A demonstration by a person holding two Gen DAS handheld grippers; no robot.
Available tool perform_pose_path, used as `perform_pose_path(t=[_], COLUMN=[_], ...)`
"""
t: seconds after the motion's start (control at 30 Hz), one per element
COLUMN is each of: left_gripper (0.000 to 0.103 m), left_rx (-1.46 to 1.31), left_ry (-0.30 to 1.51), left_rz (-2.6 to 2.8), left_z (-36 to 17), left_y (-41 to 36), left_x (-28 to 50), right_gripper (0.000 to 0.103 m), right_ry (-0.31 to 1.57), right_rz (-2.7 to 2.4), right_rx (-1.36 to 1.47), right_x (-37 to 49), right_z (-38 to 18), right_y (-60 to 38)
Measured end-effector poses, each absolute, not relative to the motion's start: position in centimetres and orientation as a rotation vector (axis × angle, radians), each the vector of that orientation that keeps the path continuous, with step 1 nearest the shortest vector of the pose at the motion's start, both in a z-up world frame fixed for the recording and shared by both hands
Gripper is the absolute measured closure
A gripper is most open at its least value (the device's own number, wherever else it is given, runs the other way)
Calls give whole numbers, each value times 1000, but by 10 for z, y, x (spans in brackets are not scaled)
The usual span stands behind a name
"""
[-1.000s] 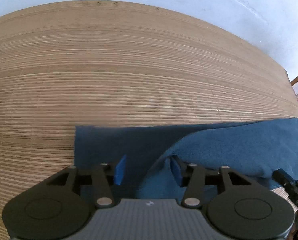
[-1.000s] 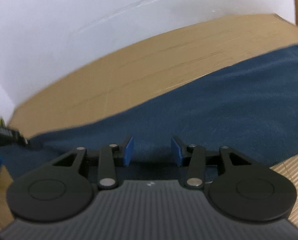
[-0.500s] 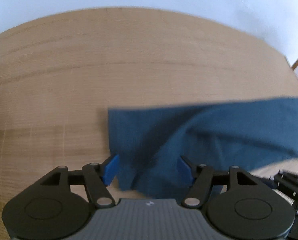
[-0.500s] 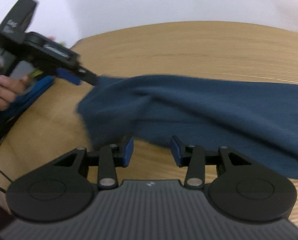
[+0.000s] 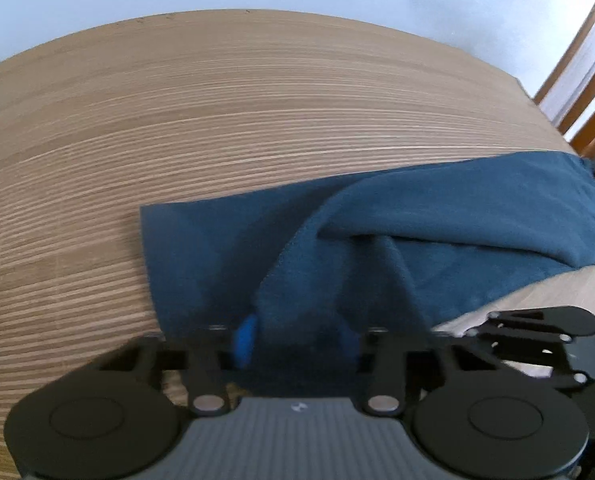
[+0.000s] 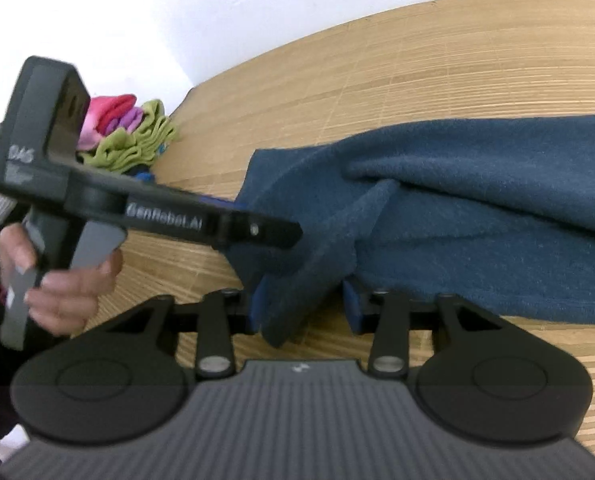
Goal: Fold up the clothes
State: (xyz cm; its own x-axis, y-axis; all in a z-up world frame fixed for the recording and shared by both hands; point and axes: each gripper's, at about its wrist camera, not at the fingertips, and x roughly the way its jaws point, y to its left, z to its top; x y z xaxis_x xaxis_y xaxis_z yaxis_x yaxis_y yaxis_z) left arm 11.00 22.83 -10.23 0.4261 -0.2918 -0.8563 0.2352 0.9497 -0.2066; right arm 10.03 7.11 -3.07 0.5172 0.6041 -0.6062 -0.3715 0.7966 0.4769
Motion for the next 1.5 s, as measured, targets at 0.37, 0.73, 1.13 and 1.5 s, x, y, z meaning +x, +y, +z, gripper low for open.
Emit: perform_pose_path(t=[0.37,0.73,1.13,1.5], left_gripper=[81,53,46,49], left_rx=[8,114,-87,-99], left_ry=[968,1089,1116,1068], left_rz=[-154,-251,-235,-236], left_z=[-47,-98,-120,-109], left_y=[271,270,288,272], left_x=[162,138,97,85], right_gripper=[91,88,56,57], right_ry=[665,849,733,633], right_rz=[749,786,741,827], right_rx=[236,-37,-341,-655], right_x=[112,89,55,54], right_z=[18,-5,24,-7], right_y=[128,150,143,174])
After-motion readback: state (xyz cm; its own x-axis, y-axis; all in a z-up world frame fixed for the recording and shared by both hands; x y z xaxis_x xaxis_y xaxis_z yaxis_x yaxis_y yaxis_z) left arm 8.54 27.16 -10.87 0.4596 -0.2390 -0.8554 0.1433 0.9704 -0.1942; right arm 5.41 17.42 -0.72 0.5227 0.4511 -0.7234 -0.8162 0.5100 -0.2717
